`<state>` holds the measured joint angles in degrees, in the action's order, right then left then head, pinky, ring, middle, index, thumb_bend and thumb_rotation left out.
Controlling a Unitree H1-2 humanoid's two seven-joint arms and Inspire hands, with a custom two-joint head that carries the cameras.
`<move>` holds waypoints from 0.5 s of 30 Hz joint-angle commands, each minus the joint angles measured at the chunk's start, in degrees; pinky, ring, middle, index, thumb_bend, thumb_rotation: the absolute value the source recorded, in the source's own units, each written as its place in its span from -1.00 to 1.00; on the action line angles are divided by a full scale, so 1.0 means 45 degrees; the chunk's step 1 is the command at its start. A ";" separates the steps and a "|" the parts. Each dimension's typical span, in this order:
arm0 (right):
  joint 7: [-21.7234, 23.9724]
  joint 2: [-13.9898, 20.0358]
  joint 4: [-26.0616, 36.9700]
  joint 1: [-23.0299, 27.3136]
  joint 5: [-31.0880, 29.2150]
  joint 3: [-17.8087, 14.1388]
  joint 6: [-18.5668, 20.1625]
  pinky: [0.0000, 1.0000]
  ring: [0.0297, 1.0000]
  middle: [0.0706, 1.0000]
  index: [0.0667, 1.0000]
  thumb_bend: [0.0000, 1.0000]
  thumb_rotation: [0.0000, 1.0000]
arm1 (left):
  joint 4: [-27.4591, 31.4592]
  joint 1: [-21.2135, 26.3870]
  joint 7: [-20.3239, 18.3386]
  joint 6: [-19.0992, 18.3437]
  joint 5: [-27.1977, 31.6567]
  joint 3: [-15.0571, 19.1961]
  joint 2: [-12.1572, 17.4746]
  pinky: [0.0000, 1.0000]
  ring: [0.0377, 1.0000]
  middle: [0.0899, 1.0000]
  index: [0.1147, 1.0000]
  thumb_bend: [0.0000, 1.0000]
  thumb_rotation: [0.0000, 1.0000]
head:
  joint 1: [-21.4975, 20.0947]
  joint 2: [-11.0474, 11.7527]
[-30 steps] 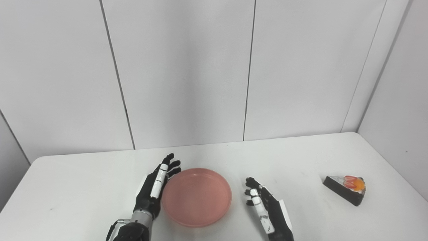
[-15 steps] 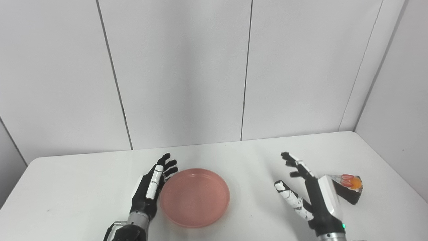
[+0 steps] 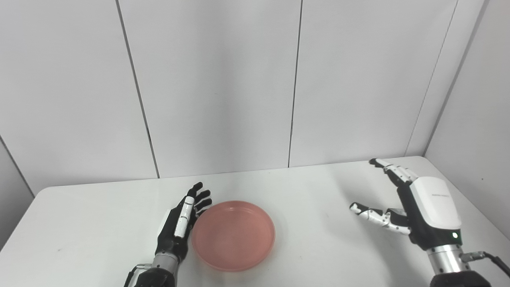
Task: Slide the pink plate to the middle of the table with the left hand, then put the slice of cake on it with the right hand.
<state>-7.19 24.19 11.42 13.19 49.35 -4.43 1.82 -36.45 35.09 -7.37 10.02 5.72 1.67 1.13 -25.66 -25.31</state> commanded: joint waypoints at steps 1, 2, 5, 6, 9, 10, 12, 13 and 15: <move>-0.0151 0.0654 0.0002 0.0591 0.0375 -0.0273 0.0253 0.32 0.44 0.50 0.49 0.60 0.89 | 0.0301 0.0145 0.0112 -0.0089 -0.0065 -0.0024 -0.0041 0.60 0.67 0.68 0.73 0.24 0.85 | 0.0015 0.0008; -0.0035 0.0779 -0.0092 0.0642 0.0476 -0.0286 0.0367 0.36 0.47 0.51 0.49 0.64 0.92 | 0.0306 0.0144 0.0123 -0.0094 -0.0063 -0.0027 -0.0048 0.60 0.67 0.68 0.73 0.24 0.85 | 0.0015 0.0008; 0.0398 0.1394 -0.0699 0.0839 0.0809 -0.0246 0.0609 0.30 0.44 0.48 0.47 0.67 0.93 | 0.0263 0.0144 0.0103 -0.0058 -0.0017 -0.0025 -0.0076 0.60 0.67 0.69 0.73 0.23 0.85 | 0.0018 0.0035; 0.0451 0.1576 -0.0972 0.0896 0.0897 -0.0215 0.0649 0.23 0.39 0.44 0.46 0.68 0.92 | 0.0248 0.0142 0.0079 -0.0048 0.0001 -0.0026 -0.0080 0.60 0.67 0.69 0.73 0.23 0.85 | 0.0019 0.0040; 0.0527 0.1902 -0.1730 0.1020 0.0922 -0.0159 0.0745 0.11 0.28 0.36 0.44 0.71 0.89 | 0.0211 0.0137 0.0083 -0.0057 -0.0018 -0.0040 -0.0080 0.60 0.67 0.70 0.73 0.24 0.85 | 0.0024 0.0056; 0.0685 0.1996 -0.2056 0.1068 0.0878 -0.0140 0.0881 0.11 0.28 0.36 0.43 0.71 0.89 | 0.0233 0.0118 0.0089 -0.0087 -0.0020 -0.0043 -0.0086 0.60 0.67 0.70 0.73 0.24 0.85 | 0.0038 0.0078; 0.0871 0.2171 -0.2643 0.1162 0.0862 -0.0062 0.1051 0.22 0.35 0.40 0.44 0.73 0.88 | 0.0234 0.0096 0.0099 -0.0094 -0.0042 -0.0057 -0.0085 0.58 0.67 0.69 0.73 0.23 0.85 | 0.0045 0.0079; 0.0889 0.2265 -0.2974 0.1222 0.0887 -0.0006 0.1077 0.25 0.36 0.41 0.44 0.74 0.88 | 0.0214 0.0091 0.0109 -0.0078 -0.0072 -0.0071 -0.0076 0.57 0.66 0.69 0.72 0.24 0.85 | 0.0045 0.0079; 0.0847 0.2393 -0.3529 0.1351 0.0873 0.0098 0.1100 0.23 0.35 0.41 0.42 0.74 0.86 | 0.0210 0.0075 0.0127 -0.0070 -0.0132 -0.0103 -0.0053 0.55 0.66 0.68 0.72 0.25 0.86 | 0.0061 0.0076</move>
<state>-2.42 32.45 -4.98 16.97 53.30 -3.57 5.88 -36.40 35.08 -7.19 9.86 5.59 1.39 1.02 -25.49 -24.87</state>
